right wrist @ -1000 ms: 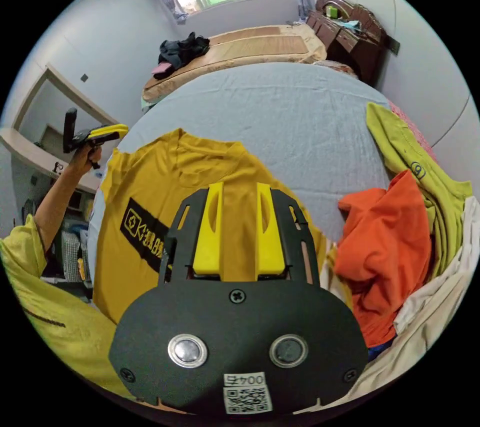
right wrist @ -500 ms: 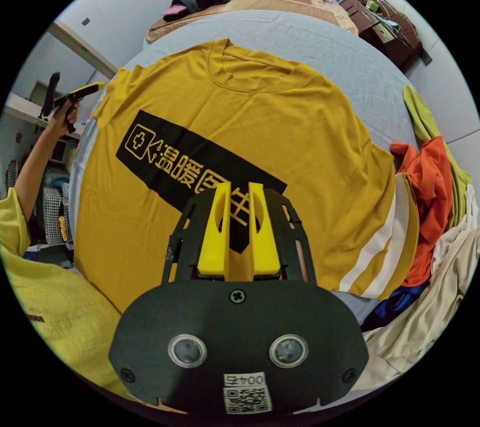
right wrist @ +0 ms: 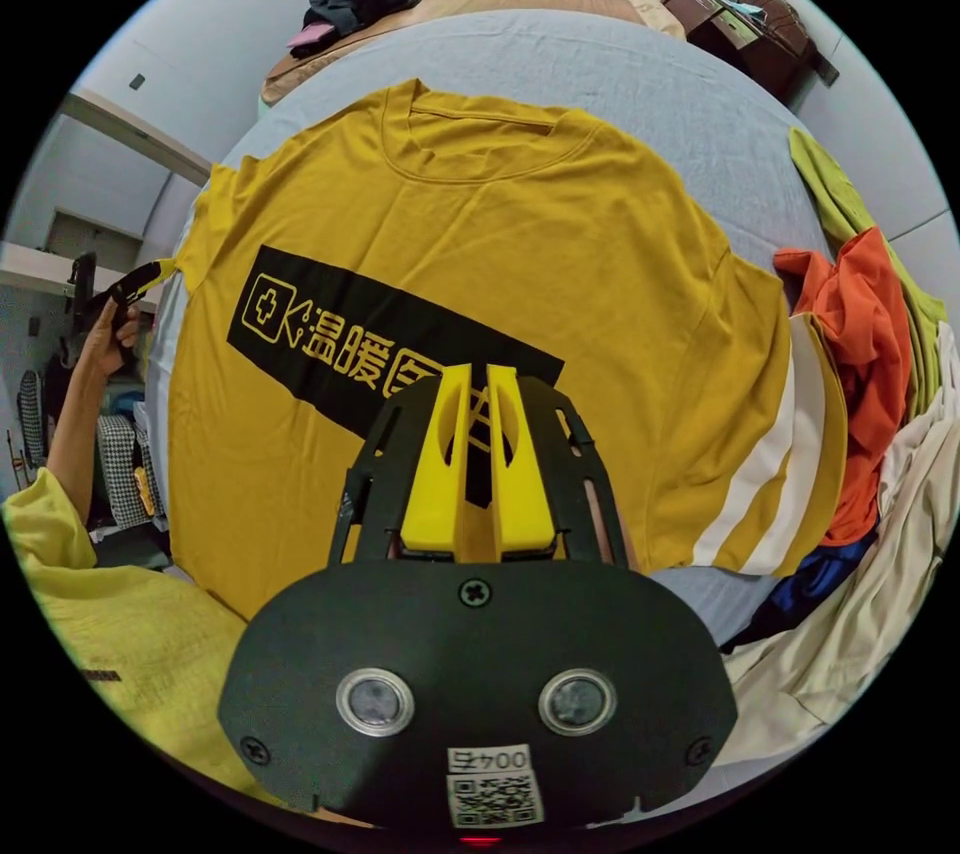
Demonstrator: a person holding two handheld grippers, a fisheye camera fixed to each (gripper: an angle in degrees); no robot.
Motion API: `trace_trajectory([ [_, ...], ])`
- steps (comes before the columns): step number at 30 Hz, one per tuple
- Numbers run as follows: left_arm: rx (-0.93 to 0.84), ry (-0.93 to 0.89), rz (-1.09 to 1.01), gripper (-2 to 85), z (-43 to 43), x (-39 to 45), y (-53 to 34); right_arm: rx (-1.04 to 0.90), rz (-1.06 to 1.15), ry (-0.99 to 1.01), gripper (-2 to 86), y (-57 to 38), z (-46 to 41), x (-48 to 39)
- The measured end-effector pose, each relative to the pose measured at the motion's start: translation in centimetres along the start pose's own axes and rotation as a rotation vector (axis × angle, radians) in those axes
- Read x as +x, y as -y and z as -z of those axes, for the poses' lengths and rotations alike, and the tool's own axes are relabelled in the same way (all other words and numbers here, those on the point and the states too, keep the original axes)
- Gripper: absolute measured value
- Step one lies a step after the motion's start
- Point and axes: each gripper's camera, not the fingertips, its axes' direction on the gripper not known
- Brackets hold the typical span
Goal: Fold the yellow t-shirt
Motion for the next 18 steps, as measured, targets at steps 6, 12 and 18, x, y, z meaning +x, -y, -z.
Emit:
trace_trajectory([
  [6,0.017,-0.067,0.084,4.0,0.6,-1.6,-0.1,-0.001,0.001,-0.012,4.2,-0.4,-1.4,0.3],
  [12,0.115,0.094,0.097,2.2,3.5,0.1,-2.9,0.011,-0.022,0.02,3.3,-1.4,-2.8,1.3],
  [18,0.123,0.015,0.221,2.2,2.7,-2.2,-4.1,-0.001,-0.012,0.015,3.1,-2.2,-4.2,1.4],
])
